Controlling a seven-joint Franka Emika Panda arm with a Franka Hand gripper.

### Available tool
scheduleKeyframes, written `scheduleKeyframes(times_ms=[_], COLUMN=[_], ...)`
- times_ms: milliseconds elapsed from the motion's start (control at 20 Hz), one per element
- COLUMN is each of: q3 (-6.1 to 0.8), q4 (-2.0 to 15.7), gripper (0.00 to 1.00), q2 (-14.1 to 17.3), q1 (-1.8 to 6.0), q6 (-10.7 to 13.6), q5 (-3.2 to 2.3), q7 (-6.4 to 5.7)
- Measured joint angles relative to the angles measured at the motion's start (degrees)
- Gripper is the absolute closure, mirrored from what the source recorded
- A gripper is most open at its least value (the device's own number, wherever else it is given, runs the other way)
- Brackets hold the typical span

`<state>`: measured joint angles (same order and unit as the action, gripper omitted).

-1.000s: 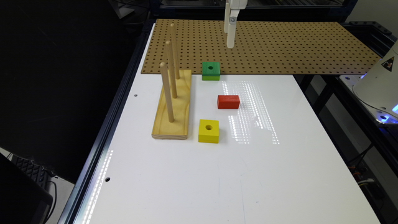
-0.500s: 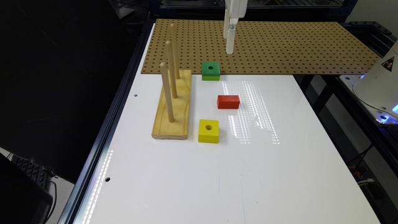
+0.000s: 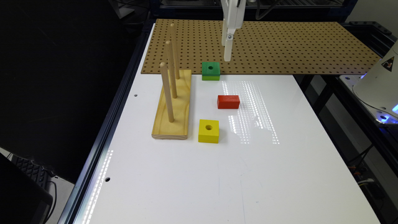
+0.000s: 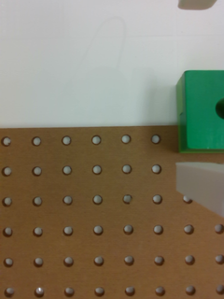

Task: Pick up green block.

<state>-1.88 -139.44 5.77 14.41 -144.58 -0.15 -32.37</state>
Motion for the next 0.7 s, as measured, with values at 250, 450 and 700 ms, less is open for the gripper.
scheduleKeyframes(times_ms=[250,450,700], q3=[0.00,-0.01,-0.15], q4=[0.10,0.31,1.12], gripper=[0.00,0.00,0.00], q2=[3.36,4.37,4.45], q1=[0.00,0.00,-0.05], q6=[-3.75,-4.97,-4.97], q5=[0.00,0.00,0.00], q7=[0.00,0.00,-0.06])
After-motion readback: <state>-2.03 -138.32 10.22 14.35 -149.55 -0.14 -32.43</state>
